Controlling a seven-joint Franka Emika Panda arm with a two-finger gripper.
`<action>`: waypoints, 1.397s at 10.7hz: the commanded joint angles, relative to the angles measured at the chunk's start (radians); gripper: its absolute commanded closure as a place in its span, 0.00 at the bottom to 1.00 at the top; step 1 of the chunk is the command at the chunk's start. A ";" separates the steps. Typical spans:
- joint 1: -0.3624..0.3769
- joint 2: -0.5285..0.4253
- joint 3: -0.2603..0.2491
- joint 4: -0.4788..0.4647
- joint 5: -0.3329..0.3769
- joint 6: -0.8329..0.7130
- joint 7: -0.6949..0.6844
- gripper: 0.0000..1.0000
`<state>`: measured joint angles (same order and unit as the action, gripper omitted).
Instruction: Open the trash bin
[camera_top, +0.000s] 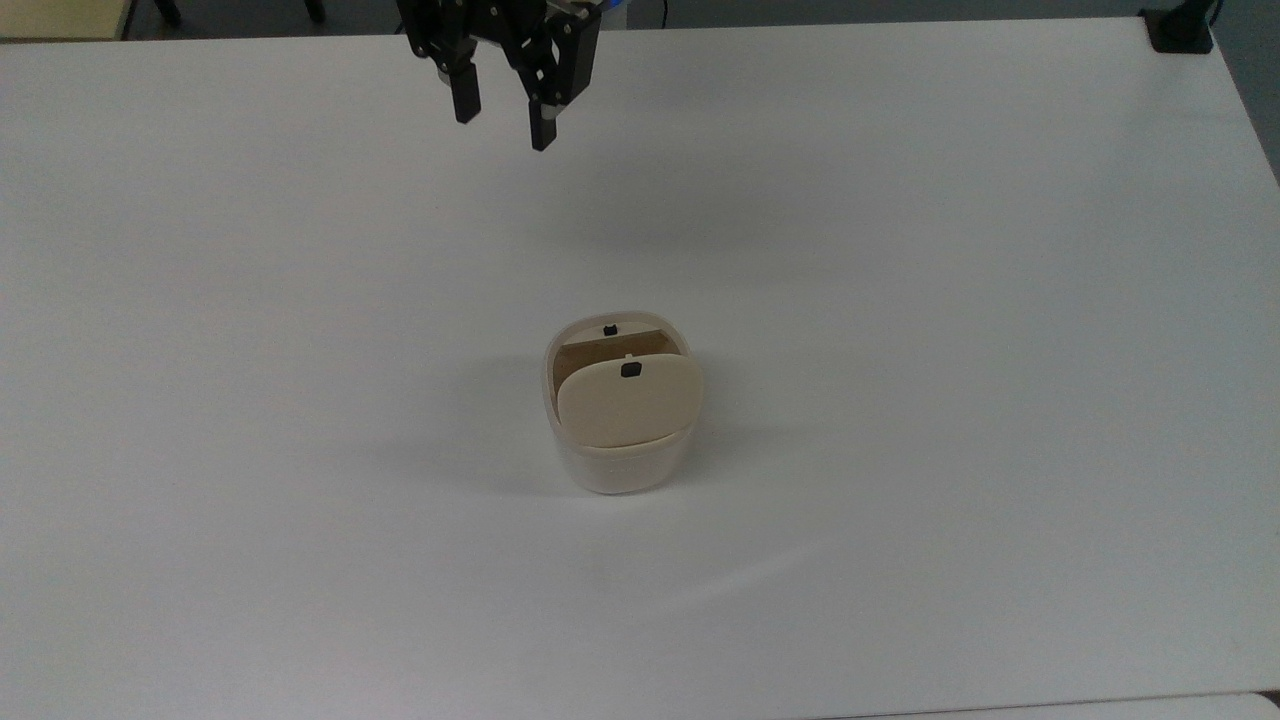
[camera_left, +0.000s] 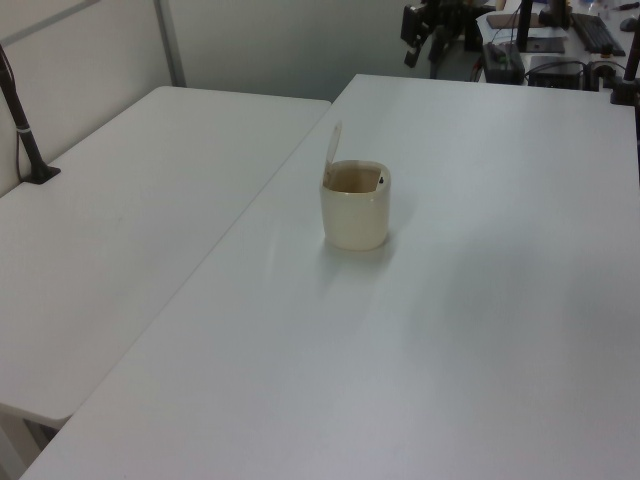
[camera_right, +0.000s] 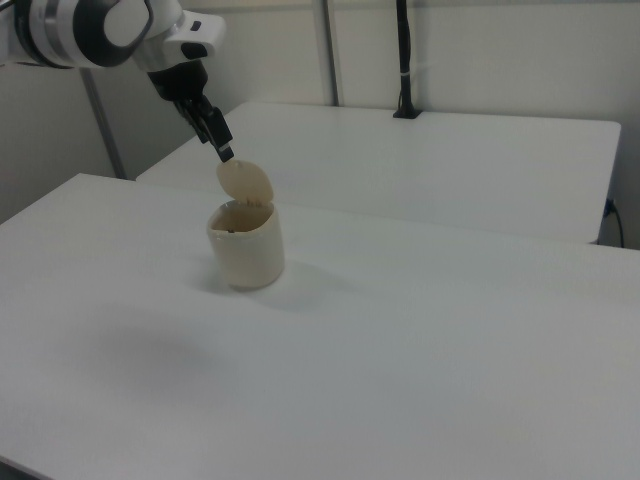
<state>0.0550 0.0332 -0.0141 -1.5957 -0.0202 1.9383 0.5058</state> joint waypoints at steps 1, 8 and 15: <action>0.003 -0.102 -0.009 -0.104 0.022 -0.028 -0.178 0.00; 0.003 -0.127 -0.041 -0.130 0.005 -0.126 -0.739 0.00; 0.011 -0.116 -0.041 -0.078 -0.020 -0.285 -0.650 0.00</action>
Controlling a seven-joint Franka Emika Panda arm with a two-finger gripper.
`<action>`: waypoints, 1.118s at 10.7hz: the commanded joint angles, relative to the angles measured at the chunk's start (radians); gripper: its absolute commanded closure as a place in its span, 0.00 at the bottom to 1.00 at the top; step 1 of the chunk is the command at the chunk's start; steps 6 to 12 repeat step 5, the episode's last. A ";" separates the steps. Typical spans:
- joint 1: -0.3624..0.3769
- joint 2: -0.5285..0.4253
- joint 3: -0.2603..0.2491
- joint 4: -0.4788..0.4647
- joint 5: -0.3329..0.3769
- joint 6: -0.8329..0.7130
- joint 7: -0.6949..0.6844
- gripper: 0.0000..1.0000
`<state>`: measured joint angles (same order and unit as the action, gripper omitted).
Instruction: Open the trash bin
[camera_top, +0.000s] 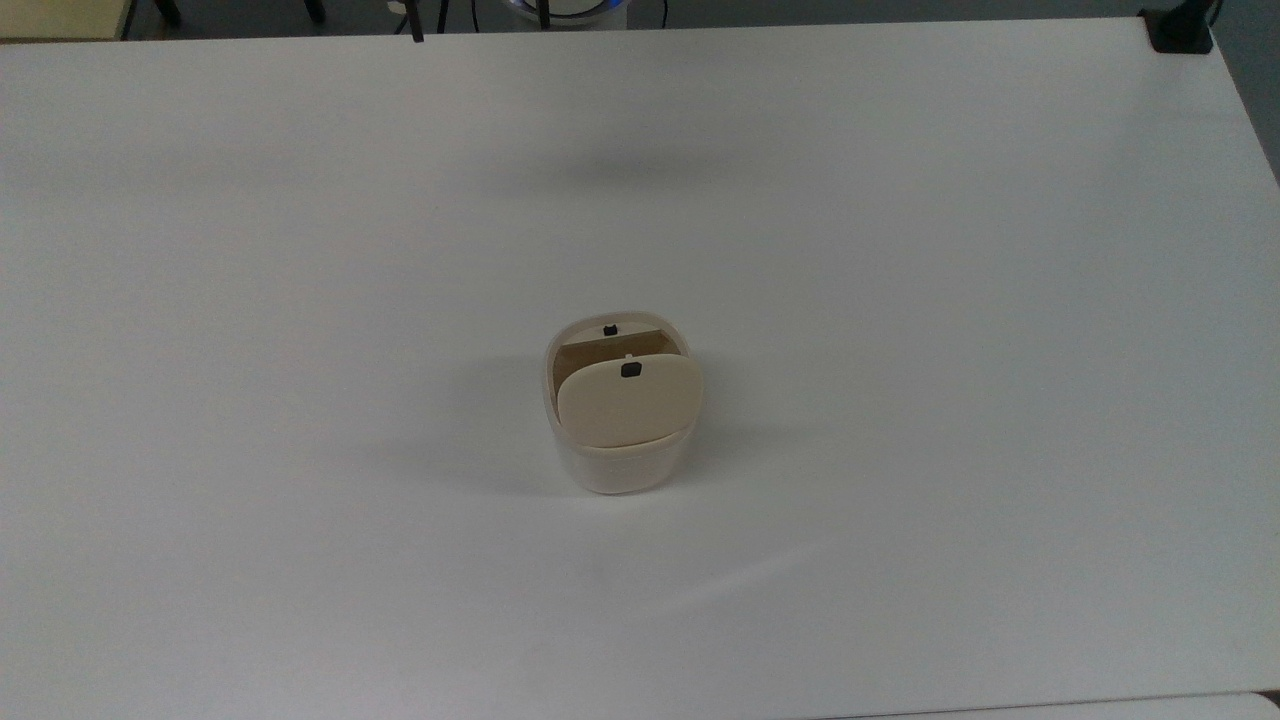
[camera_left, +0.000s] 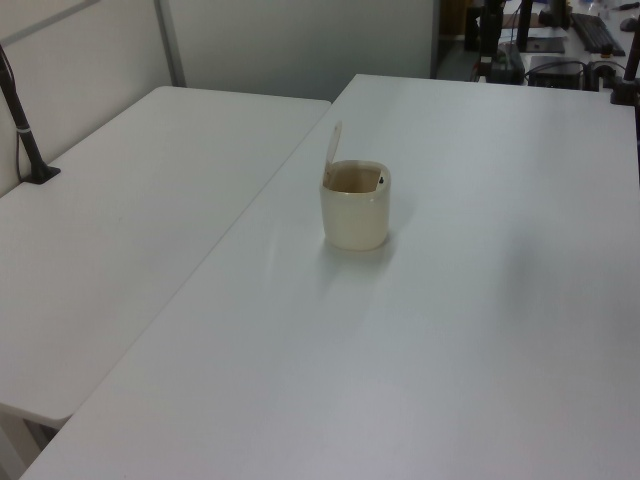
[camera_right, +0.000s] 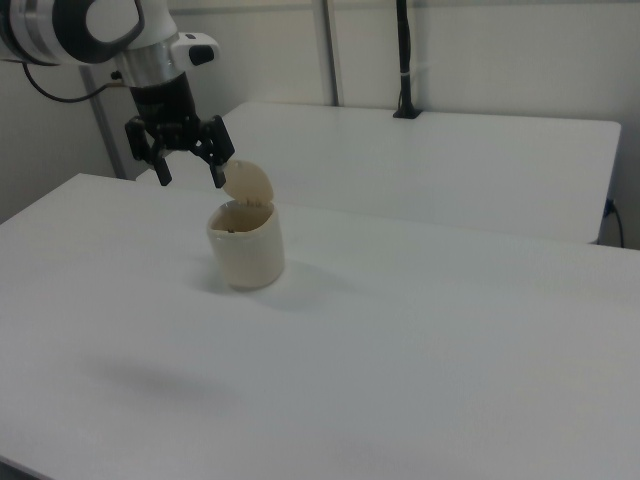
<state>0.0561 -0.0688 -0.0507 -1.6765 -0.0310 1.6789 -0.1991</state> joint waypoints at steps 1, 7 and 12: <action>0.011 -0.014 -0.005 0.003 -0.007 -0.024 0.075 0.00; 0.013 -0.016 -0.005 0.003 -0.001 0.002 0.164 0.00; 0.013 -0.016 -0.005 0.003 -0.001 0.002 0.164 0.00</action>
